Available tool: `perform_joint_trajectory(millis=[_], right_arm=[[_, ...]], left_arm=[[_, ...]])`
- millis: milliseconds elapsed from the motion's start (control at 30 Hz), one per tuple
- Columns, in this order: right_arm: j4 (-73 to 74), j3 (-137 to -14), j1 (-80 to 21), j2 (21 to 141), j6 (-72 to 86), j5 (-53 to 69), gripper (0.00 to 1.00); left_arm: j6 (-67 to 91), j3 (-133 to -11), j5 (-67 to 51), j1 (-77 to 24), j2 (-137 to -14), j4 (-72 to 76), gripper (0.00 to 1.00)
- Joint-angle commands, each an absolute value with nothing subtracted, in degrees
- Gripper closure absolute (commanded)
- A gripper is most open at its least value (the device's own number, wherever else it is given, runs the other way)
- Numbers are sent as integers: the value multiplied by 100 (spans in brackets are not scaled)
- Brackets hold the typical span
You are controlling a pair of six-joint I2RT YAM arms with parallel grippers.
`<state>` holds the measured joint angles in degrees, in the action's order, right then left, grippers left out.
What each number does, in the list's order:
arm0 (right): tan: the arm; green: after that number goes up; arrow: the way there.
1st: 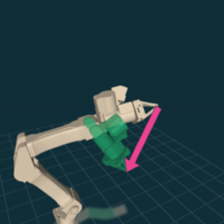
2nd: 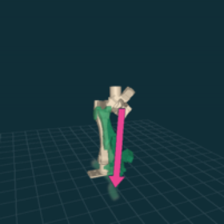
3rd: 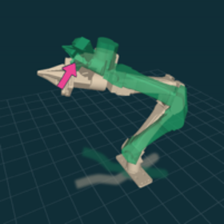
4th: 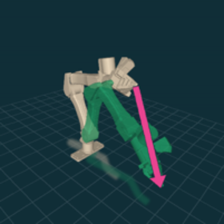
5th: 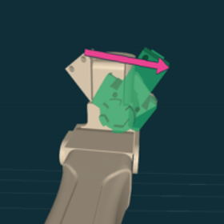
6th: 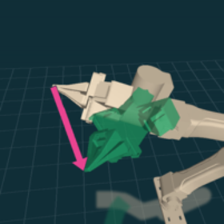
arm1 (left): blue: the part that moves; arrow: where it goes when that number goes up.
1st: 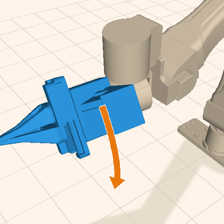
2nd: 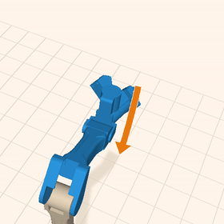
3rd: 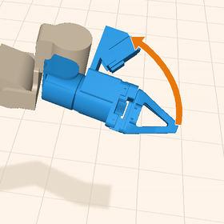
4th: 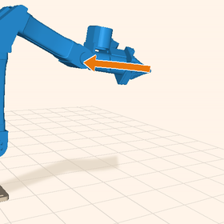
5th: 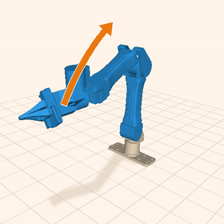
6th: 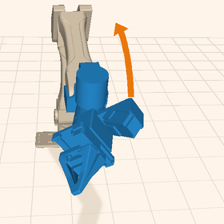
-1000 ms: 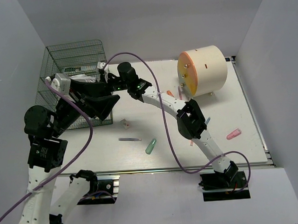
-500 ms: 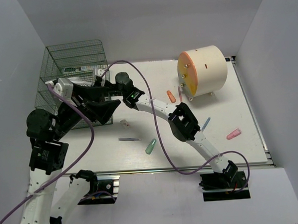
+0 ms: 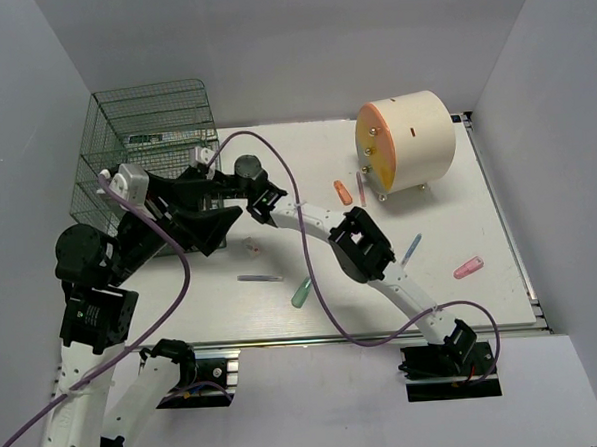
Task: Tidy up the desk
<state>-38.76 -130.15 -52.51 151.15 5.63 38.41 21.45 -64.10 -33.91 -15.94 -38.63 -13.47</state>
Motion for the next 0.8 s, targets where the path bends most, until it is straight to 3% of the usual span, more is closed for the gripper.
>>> perform_joint_trajectory(millis=[0,233,333,400,433,467,500,633,667,700,733,767], right_arm=[[-4650,-13017,-5229,14573,369,4095,14],[-4202,-12780,-5142,13888,439,4166,12],[-3501,-12578,-4932,13343,720,4114,22],[-2390,-12516,-4739,12904,756,3982,43],[-1964,-12481,-4685,12754,730,3964,58],[-1464,-12428,-4554,12422,495,3772,92],[-432,-12367,-4422,12210,327,3631,100],[1184,-11393,-3965,10850,-543,3384,100],[1334,-11147,-3746,10593,-762,3358,100],[1623,-10683,-3648,10339,-860,3392,91],[1696,-10444,-3578,9884,-905,3323,77],[1740,-10198,-3299,9653,-879,3287,45]], left_arm=[[2127,-6346,-3375,-1591,-3841,-1433,2],[2144,-6556,-3322,-1591,-3876,-1600,2],[2197,-6601,-3305,-1591,-3876,-1617,2],[2258,-6522,-3331,-1591,-3893,-1504,2],[2320,-6478,-3366,-1591,-3894,-1433,4],[2355,-6399,-3384,-1591,-3911,-1346,9],[2416,-6233,-3436,-1591,-3929,-1119,15],[2812,-5653,-3778,-1591,-4130,-283,54],[2882,-5547,-3892,-1591,-4209,-81,75],[2970,-5459,-3972,-1591,-4445,278,83],[2997,-5345,-4121,-1591,-4595,377,88],[3006,-5309,-4209,-1591,-4753,578,92]])
